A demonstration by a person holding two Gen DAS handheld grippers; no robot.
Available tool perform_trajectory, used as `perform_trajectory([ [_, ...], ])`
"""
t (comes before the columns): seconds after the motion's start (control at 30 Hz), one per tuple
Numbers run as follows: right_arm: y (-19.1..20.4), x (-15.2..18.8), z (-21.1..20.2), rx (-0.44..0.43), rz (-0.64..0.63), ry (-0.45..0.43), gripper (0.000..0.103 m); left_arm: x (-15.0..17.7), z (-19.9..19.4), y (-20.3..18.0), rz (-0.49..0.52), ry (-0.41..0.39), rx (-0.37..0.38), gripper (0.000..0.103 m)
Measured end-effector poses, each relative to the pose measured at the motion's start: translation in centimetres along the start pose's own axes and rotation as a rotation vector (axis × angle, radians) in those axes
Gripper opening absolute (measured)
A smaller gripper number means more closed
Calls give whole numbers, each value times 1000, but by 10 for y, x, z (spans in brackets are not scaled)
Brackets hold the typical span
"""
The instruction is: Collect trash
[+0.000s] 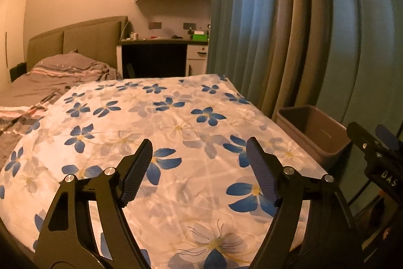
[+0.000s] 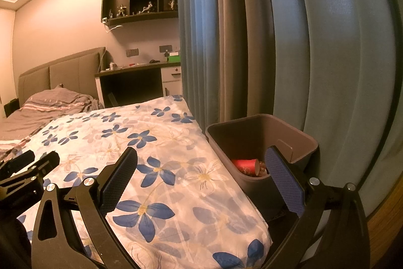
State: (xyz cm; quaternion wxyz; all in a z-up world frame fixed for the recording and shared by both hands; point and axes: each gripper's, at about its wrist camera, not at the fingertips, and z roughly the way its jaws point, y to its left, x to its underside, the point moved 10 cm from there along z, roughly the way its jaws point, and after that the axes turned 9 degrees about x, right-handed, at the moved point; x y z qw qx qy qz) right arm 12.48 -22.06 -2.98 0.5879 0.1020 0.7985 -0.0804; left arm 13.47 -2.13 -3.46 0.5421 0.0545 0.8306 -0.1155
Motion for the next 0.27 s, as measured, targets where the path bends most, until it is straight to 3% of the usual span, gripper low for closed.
perform_trajectory([
  [0.17, 0, 1, -1, 0, 5, 0, 97, -7, -7, 0, 24, -36, -25, 91],
  [0.27, 1, 1, -2, 2, 10, -2, 97, -7, -7, -1, 26, -33, -26, 91],
])
